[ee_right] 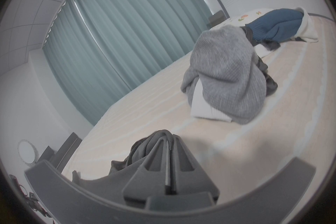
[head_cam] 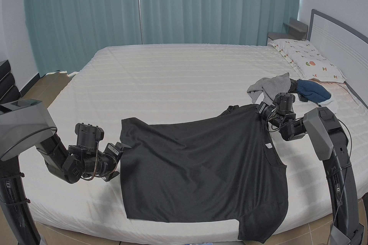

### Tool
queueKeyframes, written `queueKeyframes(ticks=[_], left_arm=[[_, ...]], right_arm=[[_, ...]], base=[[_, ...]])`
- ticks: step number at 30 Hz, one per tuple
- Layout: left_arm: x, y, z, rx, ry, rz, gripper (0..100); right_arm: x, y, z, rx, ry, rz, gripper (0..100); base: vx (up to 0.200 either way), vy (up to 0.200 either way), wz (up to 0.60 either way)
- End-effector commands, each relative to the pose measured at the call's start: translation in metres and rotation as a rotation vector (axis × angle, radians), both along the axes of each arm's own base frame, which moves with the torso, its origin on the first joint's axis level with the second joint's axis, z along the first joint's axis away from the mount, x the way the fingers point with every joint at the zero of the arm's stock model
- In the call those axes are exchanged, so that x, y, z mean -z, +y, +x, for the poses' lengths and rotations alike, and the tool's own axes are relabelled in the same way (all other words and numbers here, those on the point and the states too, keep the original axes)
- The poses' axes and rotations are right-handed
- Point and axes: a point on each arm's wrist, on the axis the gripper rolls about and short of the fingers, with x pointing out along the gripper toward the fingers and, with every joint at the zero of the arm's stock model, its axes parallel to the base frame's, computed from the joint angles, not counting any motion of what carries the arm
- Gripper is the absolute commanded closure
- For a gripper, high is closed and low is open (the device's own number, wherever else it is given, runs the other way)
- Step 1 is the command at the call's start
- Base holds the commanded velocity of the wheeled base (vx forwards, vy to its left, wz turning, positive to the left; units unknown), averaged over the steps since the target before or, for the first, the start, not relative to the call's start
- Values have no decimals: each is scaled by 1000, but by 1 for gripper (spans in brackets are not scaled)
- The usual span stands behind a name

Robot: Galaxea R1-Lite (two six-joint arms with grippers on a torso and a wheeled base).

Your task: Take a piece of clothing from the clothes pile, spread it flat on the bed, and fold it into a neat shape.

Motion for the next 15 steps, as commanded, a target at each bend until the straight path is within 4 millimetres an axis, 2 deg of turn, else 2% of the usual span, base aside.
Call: queueKeyframes(ticks=[1,7,8,14,15], left_arm=[[0,0,0,-1,0,0,0],[1,0,0,-1,2,0,0],[1,0,0,-1,2,0,0],[-1,0,-5,13,3,0,0],[-4,0,-5,13,-11,-3,0]], right_arm=[[18,-1,5,16,2,-4,100],[17,-8,5,36,4,-5,100],[19,-8,5,36,12,-6,0],[13,-8,1,59,17,-12,0],[1,-6,-4,57,17,-12,0]], base=[[0,0,0],[0,0,0],[0,0,0],[0,0,0],[0,0,0]])
